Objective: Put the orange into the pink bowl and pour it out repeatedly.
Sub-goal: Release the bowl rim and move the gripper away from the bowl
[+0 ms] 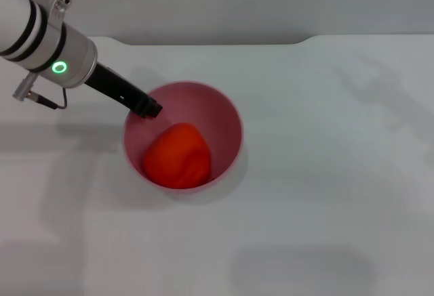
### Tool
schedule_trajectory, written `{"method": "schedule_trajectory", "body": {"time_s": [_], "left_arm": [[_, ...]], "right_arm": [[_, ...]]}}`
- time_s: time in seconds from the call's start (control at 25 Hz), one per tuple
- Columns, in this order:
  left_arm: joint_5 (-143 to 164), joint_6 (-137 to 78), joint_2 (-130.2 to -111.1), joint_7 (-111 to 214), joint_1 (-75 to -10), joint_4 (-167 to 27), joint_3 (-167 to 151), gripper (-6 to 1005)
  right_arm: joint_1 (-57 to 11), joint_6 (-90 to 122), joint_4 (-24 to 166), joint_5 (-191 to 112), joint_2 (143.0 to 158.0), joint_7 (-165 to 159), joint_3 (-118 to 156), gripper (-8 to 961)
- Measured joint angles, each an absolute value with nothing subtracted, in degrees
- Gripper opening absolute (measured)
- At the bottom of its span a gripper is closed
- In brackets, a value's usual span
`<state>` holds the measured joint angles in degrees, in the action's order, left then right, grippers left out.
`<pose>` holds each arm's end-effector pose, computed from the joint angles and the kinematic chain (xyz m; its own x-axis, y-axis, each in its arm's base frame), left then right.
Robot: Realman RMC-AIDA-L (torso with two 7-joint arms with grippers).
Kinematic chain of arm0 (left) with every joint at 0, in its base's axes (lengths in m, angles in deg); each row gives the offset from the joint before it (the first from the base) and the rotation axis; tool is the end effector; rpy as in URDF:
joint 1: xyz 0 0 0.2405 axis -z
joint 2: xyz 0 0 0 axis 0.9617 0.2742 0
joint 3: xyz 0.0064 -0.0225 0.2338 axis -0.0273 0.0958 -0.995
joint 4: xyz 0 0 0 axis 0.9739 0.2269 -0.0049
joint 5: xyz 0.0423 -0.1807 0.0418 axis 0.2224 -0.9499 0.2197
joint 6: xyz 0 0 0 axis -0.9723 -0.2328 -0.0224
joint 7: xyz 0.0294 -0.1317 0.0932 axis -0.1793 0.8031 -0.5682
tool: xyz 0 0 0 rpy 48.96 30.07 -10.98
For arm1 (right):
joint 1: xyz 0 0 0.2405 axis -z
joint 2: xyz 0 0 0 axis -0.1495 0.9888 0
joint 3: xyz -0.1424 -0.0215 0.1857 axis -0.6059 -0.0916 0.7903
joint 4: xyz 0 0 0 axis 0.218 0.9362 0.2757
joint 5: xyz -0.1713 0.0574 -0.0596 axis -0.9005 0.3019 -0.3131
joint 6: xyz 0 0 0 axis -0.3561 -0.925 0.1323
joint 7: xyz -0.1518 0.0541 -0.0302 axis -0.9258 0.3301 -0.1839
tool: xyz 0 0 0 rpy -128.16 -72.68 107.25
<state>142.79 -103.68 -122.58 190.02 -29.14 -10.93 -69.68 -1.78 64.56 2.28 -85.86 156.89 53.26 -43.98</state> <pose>-0.1693 0.3796 0.0002 0.7576 0.6503 -0.0564 0.5803 -0.7105 -0.3980 0.1569 0.3443 0.0988 0.7488 0.3226 -0.5790 -0.3402 -0.5627 -0.7534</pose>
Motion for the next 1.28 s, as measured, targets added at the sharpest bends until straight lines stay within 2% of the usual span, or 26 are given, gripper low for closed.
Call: {"method": "schedule_trajectory", "body": {"time_s": [0.2,0.48,1.28], "left_arm": [[142.81,-103.65,-122.42,190.00,-29.84,-11.13,-69.69,39],[143.70,-103.70,-122.41,190.58,-30.33,-12.17,-69.70,38],[146.75,-102.30,-123.46,192.18,-31.99,-17.75,-69.84,62]], "right_arm": [[-0.36,71.76,15.95,-62.82,156.97,31.06,-43.50,555],[-2.69,85.77,33.96,-41.64,156.78,16.08,-43.42,555],[-3.41,87.29,34.21,-41.95,156.36,15.75,-43.94,555]]}}
